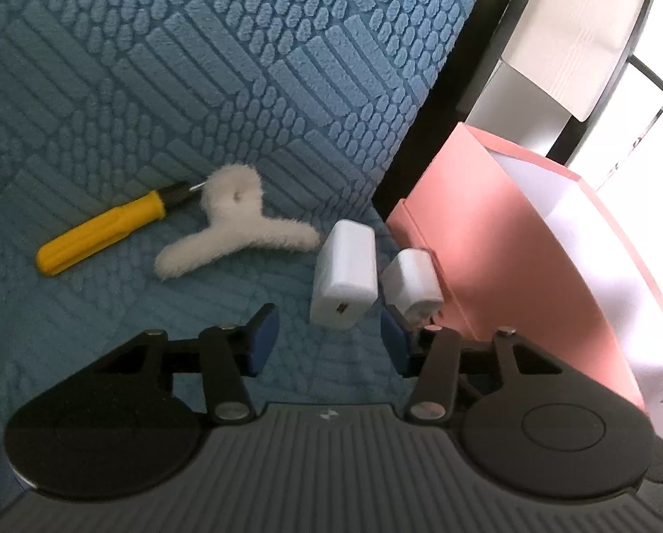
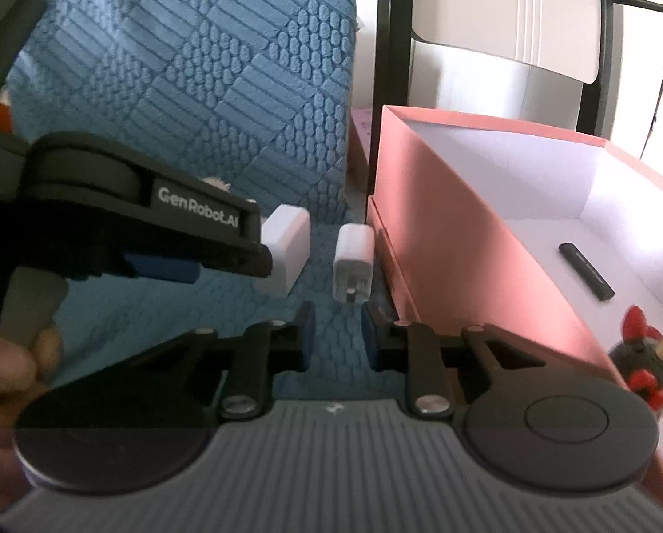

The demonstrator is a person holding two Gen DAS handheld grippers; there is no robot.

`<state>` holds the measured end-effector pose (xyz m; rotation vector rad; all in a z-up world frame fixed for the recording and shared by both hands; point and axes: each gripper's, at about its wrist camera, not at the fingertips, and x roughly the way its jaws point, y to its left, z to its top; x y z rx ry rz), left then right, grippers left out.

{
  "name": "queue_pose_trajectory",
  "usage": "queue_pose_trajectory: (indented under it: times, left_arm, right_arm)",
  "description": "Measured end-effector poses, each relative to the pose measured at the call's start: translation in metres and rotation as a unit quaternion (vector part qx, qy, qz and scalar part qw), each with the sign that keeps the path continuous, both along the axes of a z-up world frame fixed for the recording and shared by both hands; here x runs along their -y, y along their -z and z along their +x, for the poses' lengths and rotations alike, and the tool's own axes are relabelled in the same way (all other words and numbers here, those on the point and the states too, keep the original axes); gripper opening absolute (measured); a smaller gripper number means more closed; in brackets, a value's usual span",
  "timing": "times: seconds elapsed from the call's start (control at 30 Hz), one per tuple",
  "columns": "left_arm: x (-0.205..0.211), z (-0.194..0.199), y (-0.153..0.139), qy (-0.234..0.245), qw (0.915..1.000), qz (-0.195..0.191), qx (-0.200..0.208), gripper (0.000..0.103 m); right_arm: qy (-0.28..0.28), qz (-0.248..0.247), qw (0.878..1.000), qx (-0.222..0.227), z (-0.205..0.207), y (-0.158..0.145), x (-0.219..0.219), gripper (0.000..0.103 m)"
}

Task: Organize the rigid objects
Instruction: 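Close the left gripper on the white charger brick and lift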

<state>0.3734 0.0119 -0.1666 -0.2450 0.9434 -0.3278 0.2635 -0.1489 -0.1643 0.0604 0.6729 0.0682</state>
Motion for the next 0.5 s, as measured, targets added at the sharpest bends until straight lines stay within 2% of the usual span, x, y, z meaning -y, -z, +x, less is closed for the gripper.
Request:
queue_pose_trajectory:
  times: [0.37, 0.5]
  left_arm:
    - [0.016, 0.032, 0.009, 0.013, 0.9998, -0.01, -0.015, 0.057]
    - [0.023, 0.039, 0.015, 0.02, 0.9997, -0.002, -0.016, 0.057]
  right_arm:
    - [0.023, -0.022, 0.999, -0.009, 0.032, 0.012, -0.007, 0.023]
    - [0.029, -0.024, 0.999, -0.011, 0.037, 0.014, -0.008, 0.017]
